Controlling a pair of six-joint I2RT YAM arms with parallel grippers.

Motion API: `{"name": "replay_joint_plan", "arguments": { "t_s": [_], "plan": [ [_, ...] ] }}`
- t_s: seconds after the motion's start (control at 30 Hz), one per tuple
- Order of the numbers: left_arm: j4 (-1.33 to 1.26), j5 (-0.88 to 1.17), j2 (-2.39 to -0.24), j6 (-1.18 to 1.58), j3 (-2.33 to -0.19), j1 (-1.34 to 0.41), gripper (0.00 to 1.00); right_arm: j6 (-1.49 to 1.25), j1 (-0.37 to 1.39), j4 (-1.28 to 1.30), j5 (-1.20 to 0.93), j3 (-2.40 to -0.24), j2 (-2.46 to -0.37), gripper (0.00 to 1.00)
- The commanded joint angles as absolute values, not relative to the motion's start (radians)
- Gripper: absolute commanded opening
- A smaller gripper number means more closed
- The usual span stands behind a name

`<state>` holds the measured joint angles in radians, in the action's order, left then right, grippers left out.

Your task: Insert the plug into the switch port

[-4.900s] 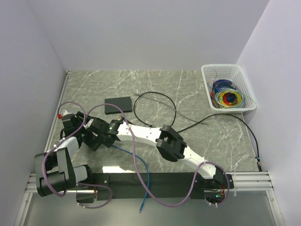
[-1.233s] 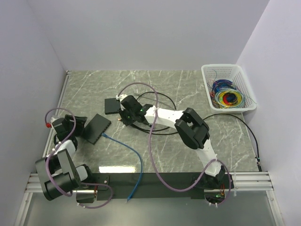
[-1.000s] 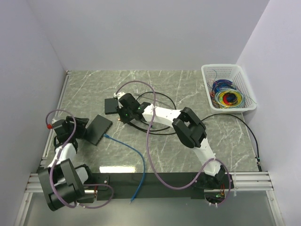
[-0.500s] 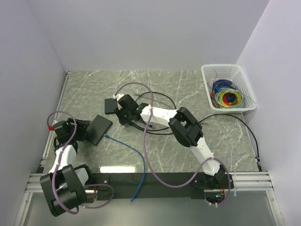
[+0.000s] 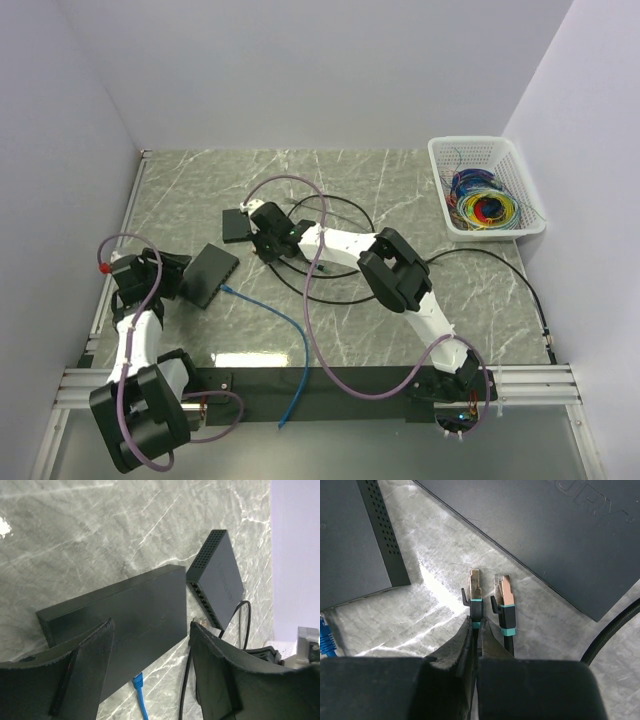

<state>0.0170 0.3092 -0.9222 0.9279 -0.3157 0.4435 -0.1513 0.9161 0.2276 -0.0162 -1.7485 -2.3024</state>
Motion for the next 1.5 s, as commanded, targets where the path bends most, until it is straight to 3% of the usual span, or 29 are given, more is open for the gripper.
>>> {"name": "replay_joint_plan", "arguments": {
  "t_s": [0.0,0.13,0.33,0.57,0.67,0.97,1.47],
  "plan": [
    [0.061,0.285,-0.879,0.884,-0.386,0.442,0.68,-0.143,0.925,0.236,-0.008,-1.709,-2.272,0.00],
    [0.060,0.323,-0.841,0.874,-0.423,0.442,0.68,-0.158,0.920,0.186,-0.084,-1.645,-2.166,0.00],
    [-0.118,0.561,-0.841,0.896,-0.425,0.443,0.66,-0.236,0.885,0.101,-0.308,-1.551,-1.996,0.00],
    [-0.667,0.896,-0.870,1.147,-0.301,0.434,0.64,-0.548,0.763,-0.194,-0.730,-1.399,-1.899,0.00],
    [-0.791,0.911,-0.881,1.212,-0.294,0.399,0.63,-0.622,0.755,-0.294,-0.799,-1.382,-1.901,0.00],
    [-0.690,0.859,-0.911,1.122,-0.365,0.255,0.64,-0.843,0.755,-0.552,-0.899,-1.344,-1.928,0.00],
    [-0.704,0.822,-0.962,1.100,-0.373,0.158,0.60,-0.977,0.762,-0.707,-0.934,-1.313,-1.973,0.00]
  ]
}}
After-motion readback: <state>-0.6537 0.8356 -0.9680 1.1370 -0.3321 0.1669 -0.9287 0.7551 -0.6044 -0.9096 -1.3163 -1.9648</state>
